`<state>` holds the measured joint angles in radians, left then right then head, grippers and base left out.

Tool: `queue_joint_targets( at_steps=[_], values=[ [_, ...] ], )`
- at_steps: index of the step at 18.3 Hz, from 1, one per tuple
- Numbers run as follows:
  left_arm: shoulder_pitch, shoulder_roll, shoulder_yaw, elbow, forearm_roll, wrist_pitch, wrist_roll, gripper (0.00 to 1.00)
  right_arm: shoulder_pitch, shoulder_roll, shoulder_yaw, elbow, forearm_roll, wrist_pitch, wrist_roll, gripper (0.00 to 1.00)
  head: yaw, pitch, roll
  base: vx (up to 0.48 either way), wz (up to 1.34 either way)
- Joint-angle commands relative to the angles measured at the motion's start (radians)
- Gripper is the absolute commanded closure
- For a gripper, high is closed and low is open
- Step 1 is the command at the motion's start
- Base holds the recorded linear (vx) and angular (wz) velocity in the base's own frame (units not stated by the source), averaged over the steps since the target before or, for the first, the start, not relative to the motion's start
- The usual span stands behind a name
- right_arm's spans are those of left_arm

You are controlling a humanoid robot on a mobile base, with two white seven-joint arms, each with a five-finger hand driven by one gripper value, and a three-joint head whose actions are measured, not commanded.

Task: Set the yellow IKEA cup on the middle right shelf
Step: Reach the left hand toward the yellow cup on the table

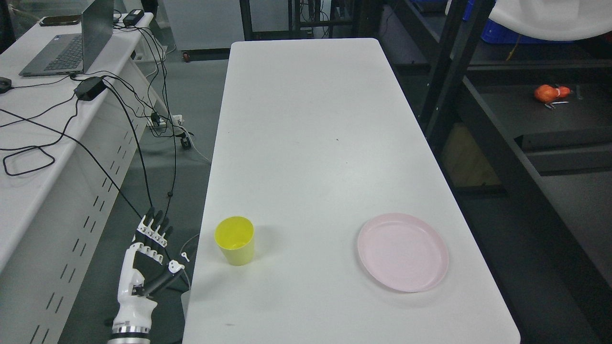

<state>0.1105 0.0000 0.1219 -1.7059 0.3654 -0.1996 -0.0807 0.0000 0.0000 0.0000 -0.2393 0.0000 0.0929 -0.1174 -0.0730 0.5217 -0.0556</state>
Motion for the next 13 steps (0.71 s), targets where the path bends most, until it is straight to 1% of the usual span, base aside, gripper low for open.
queue_joint_targets(
  at_steps=[1, 5, 7, 9, 11, 13],
  values=[
    [0.005, 0.021, -0.076, 0.002, 0.017, -0.003, -0.001, 0.01, 0.014, -0.017, 0.017, 0.0, -0.025, 0.001, 0.001, 0.01, 0.0, 0.0, 0.0, 0.0, 0.0],
    [0.005, 0.018, -0.077, 0.008, 0.018, -0.001, -0.001, 0.01, 0.014, -0.017, 0.017, 0.0, -0.025, 0.001, 0.001, 0.01, 0.0, 0.0, 0.0, 0.0, 0.0],
    [0.0, 0.017, -0.097, 0.015, 0.024, -0.001, -0.001, 0.01, 0.014, -0.017, 0.017, 0.0, -0.025, 0.001, 0.001, 0.01, 0.0, 0.0, 0.0, 0.0, 0.0],
    [-0.018, 0.017, -0.107, 0.032, 0.03, 0.005, -0.001, 0.01, 0.014, -0.017, 0.017, 0.0, -0.025, 0.001, 0.001, 0.01, 0.0, 0.0, 0.0, 0.0, 0.0],
    [-0.064, 0.017, -0.097, 0.087, 0.029, 0.011, 0.001, 0.01, 0.014, -0.017, 0.017, 0.0, -0.025, 0.001, 0.001, 0.01, 0.0, 0.0, 0.0, 0.0, 0.0],
    [-0.09, 0.017, -0.09, 0.11, 0.029, 0.035, 0.002, 0.01, 0.014, -0.017, 0.017, 0.0, -0.025, 0.001, 0.001, 0.01, 0.0, 0.0, 0.0, 0.0, 0.0]
  ],
)
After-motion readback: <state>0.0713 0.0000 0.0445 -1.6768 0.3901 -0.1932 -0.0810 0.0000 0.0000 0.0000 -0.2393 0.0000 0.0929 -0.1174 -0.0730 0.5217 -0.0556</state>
